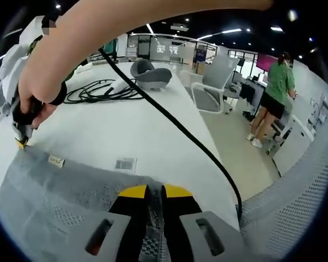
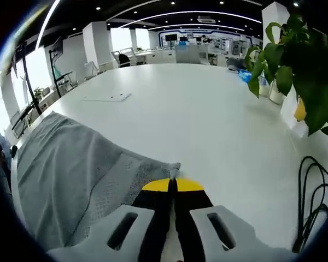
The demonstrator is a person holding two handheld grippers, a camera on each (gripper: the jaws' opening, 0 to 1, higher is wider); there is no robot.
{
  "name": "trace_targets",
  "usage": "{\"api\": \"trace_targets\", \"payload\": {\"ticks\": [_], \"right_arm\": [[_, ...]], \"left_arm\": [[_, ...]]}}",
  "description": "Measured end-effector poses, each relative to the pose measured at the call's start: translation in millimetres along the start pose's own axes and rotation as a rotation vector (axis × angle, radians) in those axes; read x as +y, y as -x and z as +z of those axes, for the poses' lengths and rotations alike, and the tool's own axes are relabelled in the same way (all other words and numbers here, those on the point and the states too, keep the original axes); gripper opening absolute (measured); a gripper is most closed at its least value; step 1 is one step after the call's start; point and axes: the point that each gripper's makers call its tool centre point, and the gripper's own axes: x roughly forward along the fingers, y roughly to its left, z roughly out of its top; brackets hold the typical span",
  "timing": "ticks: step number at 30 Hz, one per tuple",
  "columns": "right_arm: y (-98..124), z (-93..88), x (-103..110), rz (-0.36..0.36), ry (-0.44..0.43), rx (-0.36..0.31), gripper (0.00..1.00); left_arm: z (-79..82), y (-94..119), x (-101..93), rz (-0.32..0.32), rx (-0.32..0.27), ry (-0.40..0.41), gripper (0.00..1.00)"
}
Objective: Fold the towel on the table until its edges align and the towel forms a compact rectangular stack.
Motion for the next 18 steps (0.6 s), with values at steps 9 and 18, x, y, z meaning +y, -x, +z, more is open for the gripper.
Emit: {"api": "trace_targets", "payload": {"ticks": [9, 18], "right_arm": [[7, 3.9, -1, -0.008, -0.030, -0.016, 0.00], [23, 19.6, -4, -0.016, -0.036, -0.057, 0.00]], "left_arm": [[9.5, 8, -4.2, 0.002, -0.017, 0.005, 0.10], [25.9, 17, -4.8, 0.019, -0.061, 0.023, 0.09]]}}
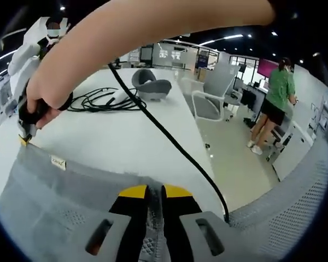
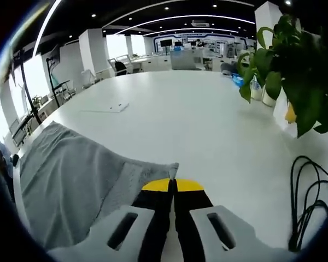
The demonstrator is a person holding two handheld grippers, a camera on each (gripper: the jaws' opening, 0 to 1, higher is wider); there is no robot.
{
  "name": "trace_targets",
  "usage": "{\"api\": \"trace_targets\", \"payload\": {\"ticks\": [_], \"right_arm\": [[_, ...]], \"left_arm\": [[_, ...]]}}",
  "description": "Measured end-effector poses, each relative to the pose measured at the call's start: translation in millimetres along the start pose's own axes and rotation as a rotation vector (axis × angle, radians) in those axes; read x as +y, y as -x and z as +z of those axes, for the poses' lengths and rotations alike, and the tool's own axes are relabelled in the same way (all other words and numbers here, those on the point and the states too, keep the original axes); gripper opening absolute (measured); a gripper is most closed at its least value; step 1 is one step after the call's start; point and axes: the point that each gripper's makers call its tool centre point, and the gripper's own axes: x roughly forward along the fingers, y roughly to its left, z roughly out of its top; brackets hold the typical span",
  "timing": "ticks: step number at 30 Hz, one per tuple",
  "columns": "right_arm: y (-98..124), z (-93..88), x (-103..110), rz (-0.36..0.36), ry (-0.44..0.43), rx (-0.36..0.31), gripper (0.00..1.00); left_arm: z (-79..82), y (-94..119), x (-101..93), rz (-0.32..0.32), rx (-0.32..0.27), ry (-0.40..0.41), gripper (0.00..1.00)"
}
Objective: Fold the towel on the table until its edges align and the towel forms a compact rectangular stack.
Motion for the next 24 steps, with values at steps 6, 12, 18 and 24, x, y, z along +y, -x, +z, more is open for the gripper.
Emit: {"api": "trace_targets", "payload": {"ticks": [6, 12, 18, 24], "right_arm": [[11, 14.3, -2, -0.013, 0.000, -0.029, 0.00], [22, 30.3, -1, -0.019, -0.009, -0.061, 0.00], [35, 43.8, 13, -0.017, -0.011, -0.084, 0.00], [41, 60.0, 22, -0.012, -0.007, -0.110, 0.00]], "left_arm": [[19.5, 9, 0.5, 0.012, -0.055, 0.009, 0.09], [33.3, 21, -1.0, 0.017, -0.098, 0.015, 0.09], [42.0, 36, 0.4, 0.024, -0.121, 0.014, 0.09], [53.0, 55, -0.1, 0.025, -0.149, 0.008, 0.09]]}}
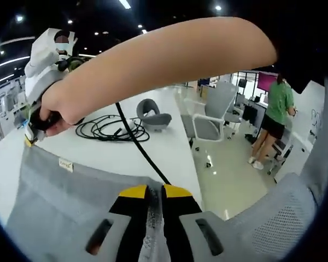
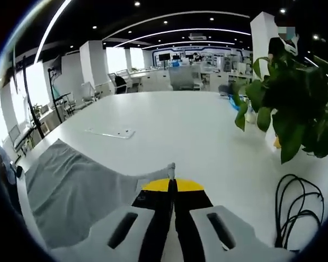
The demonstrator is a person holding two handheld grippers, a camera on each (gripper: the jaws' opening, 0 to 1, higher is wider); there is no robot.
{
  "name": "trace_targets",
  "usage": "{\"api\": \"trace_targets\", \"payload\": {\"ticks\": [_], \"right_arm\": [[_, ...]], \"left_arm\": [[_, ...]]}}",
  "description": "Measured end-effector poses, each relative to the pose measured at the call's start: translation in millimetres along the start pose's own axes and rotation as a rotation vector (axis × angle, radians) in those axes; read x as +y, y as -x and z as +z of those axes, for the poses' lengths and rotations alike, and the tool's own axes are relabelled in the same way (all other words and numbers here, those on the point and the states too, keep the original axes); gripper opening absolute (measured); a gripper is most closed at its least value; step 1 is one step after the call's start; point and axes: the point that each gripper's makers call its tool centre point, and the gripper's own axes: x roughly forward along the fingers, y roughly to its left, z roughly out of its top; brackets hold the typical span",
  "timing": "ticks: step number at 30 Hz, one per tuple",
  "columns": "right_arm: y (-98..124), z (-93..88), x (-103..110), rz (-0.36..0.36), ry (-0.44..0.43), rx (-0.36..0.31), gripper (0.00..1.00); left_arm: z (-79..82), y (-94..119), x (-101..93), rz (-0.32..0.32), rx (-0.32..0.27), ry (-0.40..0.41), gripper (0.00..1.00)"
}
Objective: Fold the towel on the table until its edges align and the towel forms a compact rectangular stack.
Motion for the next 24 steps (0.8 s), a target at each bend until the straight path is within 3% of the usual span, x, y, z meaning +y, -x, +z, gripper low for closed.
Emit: {"api": "trace_targets", "payload": {"ticks": [14, 16, 24], "right_arm": [[12, 36.7, 41, 0.026, 0.030, -0.052, 0.00], [15, 42.9, 47, 0.022, 0.089, -0.058, 0.00], [17, 65.0, 73, 0.054, 0.055, -0.100, 0.00]], "left_arm": [[28.7, 62, 3.2, 0.043, -0.081, -0.002, 0.09], [31.2, 71, 0.1, 0.041, -0.092, 0.007, 0.09], [36.0, 109, -2.5, 0.073, -0.117, 0.015, 0.09]]}}
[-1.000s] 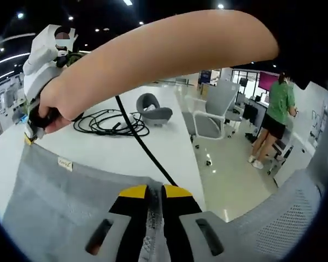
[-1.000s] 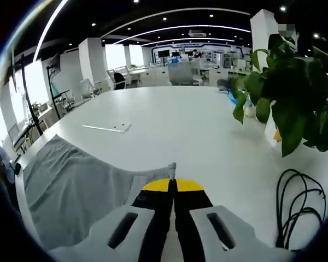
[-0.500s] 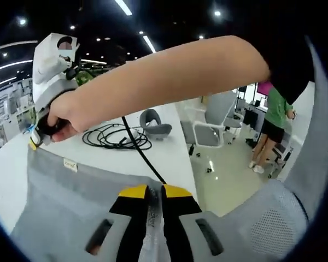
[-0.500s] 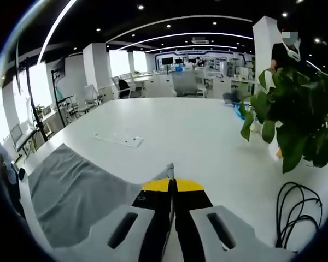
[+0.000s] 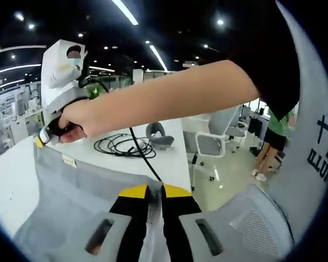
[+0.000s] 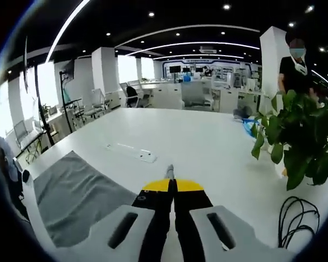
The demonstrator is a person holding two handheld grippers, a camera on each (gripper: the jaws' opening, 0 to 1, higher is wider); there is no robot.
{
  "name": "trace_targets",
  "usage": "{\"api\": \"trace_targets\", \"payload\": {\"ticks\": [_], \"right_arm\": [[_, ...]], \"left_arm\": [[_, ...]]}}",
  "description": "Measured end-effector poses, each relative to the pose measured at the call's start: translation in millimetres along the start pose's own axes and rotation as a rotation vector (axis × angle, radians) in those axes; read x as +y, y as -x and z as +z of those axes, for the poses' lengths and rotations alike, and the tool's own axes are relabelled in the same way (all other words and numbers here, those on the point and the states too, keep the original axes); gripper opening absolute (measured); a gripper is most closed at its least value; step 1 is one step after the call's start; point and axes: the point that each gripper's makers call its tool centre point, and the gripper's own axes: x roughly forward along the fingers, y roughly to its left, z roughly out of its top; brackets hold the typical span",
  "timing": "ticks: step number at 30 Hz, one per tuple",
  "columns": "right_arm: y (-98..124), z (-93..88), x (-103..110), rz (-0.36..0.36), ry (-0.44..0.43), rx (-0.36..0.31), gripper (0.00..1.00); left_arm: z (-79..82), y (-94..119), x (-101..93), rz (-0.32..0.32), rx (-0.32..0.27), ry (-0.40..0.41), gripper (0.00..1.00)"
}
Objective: Fold the towel on the table until its edges align and the towel forms a compact rectangular stack.
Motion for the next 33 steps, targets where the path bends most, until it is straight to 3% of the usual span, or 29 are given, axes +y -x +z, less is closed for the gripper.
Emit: {"api": "trace_targets", "payload": {"ticks": [15, 27, 33], "right_arm": [[-5, 48.8, 62, 0.071, 0.004, -0.072, 0.00], [-6, 79.7, 111, 0.124, 0.023, -0.109, 0.00], [-11, 97.1, 134, 0.151, 0.039, -0.122, 0.00]], "left_arm": [[7.3, 57, 15.2, 0.096, -0.078, 0.048, 0.09], [15.1, 119, 39.3, 0.191, -0.142, 0.086, 0.09], [16.9, 148, 46.8, 0.240, -0.143, 0.070, 0.09]]}}
